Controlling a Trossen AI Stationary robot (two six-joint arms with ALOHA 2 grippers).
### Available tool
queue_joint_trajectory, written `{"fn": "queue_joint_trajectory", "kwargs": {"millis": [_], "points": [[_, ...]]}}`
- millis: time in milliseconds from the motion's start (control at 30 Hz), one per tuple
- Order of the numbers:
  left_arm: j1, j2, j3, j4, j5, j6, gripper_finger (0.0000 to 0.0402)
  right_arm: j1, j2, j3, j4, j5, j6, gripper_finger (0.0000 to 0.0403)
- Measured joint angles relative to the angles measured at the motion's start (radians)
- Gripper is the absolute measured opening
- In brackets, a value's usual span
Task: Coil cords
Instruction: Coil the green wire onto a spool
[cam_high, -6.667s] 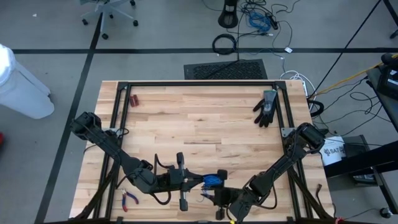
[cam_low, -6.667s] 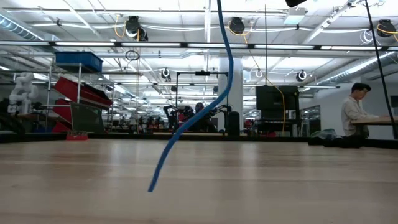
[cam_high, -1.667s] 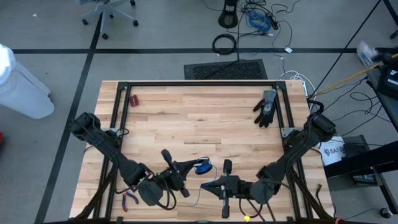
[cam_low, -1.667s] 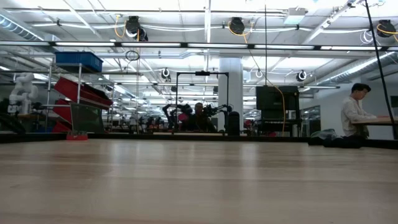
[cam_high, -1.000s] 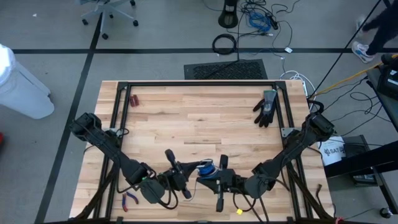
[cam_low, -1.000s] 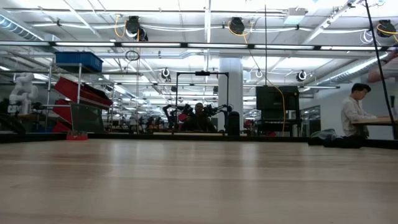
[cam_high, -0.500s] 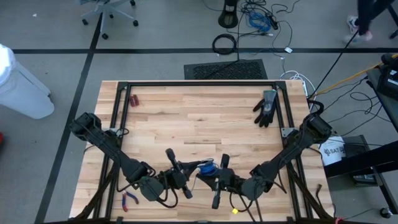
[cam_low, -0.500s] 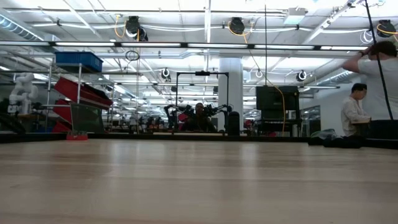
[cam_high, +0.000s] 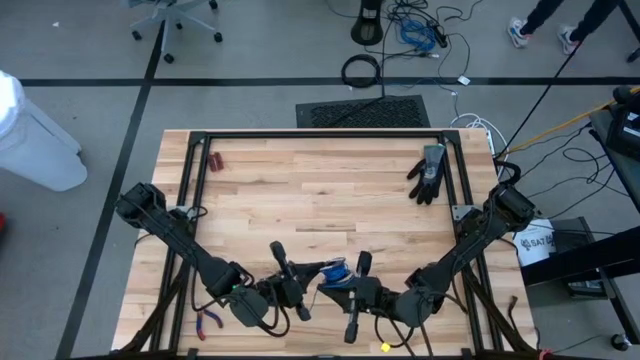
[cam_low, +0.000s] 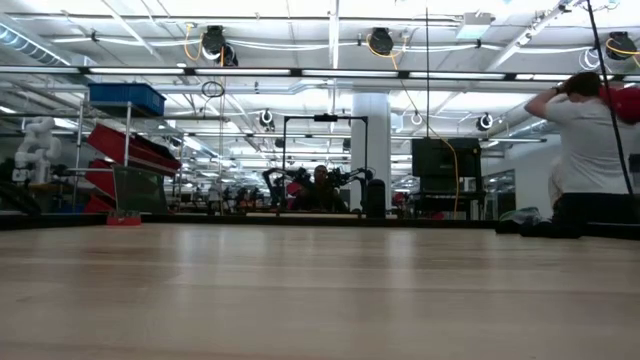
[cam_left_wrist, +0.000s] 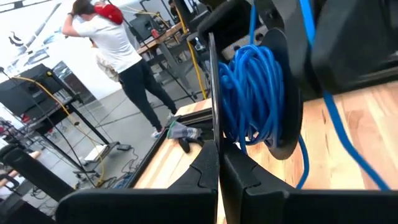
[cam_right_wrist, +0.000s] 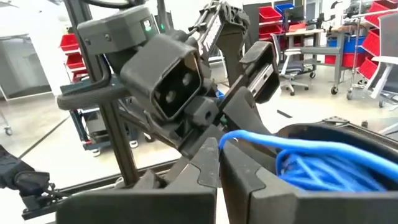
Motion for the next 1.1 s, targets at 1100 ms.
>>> {"fn": "queue_joint_trajectory", "kwargs": {"millis": [1100], "points": [[-0.012, 0.005, -0.002, 0.043, -0.054, 0.056, 0.0000, -0.034, -0.002, 0.000, -0.275, 0.025, 0.240, 0.0000]]}}
